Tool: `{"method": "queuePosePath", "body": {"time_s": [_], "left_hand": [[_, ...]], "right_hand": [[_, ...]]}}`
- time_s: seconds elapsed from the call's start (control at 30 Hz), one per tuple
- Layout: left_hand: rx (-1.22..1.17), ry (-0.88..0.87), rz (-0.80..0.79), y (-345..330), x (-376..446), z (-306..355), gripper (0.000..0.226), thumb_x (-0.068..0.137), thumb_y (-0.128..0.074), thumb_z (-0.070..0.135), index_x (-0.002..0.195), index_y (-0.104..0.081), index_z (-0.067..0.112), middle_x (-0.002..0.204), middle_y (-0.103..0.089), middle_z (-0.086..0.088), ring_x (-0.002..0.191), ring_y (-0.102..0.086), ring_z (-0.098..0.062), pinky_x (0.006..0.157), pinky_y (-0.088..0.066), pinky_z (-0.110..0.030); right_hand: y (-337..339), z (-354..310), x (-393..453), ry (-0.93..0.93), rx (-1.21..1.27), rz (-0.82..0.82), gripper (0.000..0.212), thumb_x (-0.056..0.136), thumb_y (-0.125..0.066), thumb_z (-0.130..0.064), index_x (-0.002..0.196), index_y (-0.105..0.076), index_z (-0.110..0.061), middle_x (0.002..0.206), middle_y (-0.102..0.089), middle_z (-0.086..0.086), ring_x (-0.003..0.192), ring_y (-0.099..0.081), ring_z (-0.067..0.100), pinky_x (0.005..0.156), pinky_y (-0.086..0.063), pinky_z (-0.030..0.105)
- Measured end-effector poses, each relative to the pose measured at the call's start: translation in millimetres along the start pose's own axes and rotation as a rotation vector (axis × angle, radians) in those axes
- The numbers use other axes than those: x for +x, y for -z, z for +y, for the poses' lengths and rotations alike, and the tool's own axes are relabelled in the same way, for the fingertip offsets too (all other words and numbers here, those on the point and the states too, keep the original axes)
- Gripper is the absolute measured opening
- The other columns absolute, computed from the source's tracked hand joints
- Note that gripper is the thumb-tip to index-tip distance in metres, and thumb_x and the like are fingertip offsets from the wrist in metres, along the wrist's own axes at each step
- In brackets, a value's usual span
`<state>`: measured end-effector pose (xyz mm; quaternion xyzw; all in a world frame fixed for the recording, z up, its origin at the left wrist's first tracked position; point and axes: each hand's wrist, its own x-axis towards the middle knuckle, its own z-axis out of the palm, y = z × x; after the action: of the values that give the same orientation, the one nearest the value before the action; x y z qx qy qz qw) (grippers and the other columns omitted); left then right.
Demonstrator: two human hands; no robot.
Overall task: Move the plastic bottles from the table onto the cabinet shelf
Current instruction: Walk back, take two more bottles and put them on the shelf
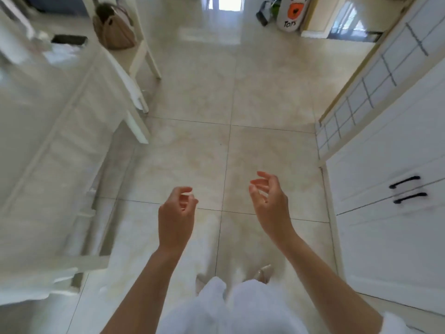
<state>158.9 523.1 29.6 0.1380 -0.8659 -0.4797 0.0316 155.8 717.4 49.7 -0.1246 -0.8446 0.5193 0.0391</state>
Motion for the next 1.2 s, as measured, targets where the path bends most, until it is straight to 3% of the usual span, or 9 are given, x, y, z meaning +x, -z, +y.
{"method": "queuePosePath", "body": {"time_s": [0.13,0.27,0.43,0.7,0.87,1.2], "left_hand": [[-0.008,0.099,0.111,74,6,-50,0.012,0.095,-0.057,0.015,0.105,-0.064,0.018,0.083,-0.073,0.000,0.077,-0.070,-0.015,0.069,-0.049,-0.018],[0.003,0.204,0.252,129,9,-90,0.013,0.095,-0.058,0.015,0.104,-0.065,0.019,0.082,-0.074,0.004,0.077,-0.070,-0.011,0.069,-0.048,-0.016],[-0.058,0.346,0.383,170,20,-123,0.013,0.093,-0.058,0.015,0.102,-0.064,0.021,0.081,-0.073,0.005,0.077,-0.070,-0.013,0.073,-0.053,-0.028],[-0.100,0.506,0.589,218,82,-150,0.014,0.091,-0.058,0.013,0.100,-0.065,0.021,0.083,-0.073,0.006,0.079,-0.068,-0.014,0.065,-0.046,-0.015],[-0.132,0.587,0.734,248,127,-159,0.013,0.091,-0.059,0.015,0.099,-0.064,0.024,0.081,-0.073,0.007,0.079,-0.069,-0.014,0.070,-0.055,-0.030],[-0.245,0.723,0.911,330,161,-212,0.016,0.091,-0.058,0.014,0.103,-0.064,0.023,0.081,-0.073,0.004,0.079,-0.069,-0.018,0.066,-0.049,-0.027]], "right_hand": [[-80,-37,-8,0.058,0.002,-0.133,0.032,0.093,-0.057,-0.016,0.124,-0.050,-0.012,0.102,-0.063,-0.002,0.097,-0.061,0.011,0.091,-0.053,0.038],[-155,-68,-13,0.130,-0.010,-0.294,0.032,0.093,-0.058,-0.015,0.124,-0.051,-0.012,0.100,-0.063,-0.004,0.097,-0.063,0.013,0.090,-0.053,0.039],[-232,-99,-4,0.201,-0.040,-0.467,0.031,0.092,-0.059,-0.016,0.122,-0.052,-0.015,0.099,-0.065,-0.004,0.096,-0.063,0.010,0.089,-0.052,0.037],[-334,-150,43,0.339,-0.060,-0.715,0.030,0.093,-0.057,-0.020,0.123,-0.052,-0.016,0.103,-0.067,-0.003,0.100,-0.064,0.010,0.089,-0.052,0.033],[-389,-190,78,0.419,-0.081,-0.880,0.028,0.094,-0.057,-0.021,0.121,-0.052,-0.019,0.102,-0.066,-0.004,0.101,-0.063,0.009,0.088,-0.050,0.028],[-524,-251,81,0.515,-0.115,-1.099,0.031,0.092,-0.059,-0.016,0.123,-0.051,-0.012,0.102,-0.066,0.001,0.100,-0.063,0.016,0.085,-0.048,0.026]]}}
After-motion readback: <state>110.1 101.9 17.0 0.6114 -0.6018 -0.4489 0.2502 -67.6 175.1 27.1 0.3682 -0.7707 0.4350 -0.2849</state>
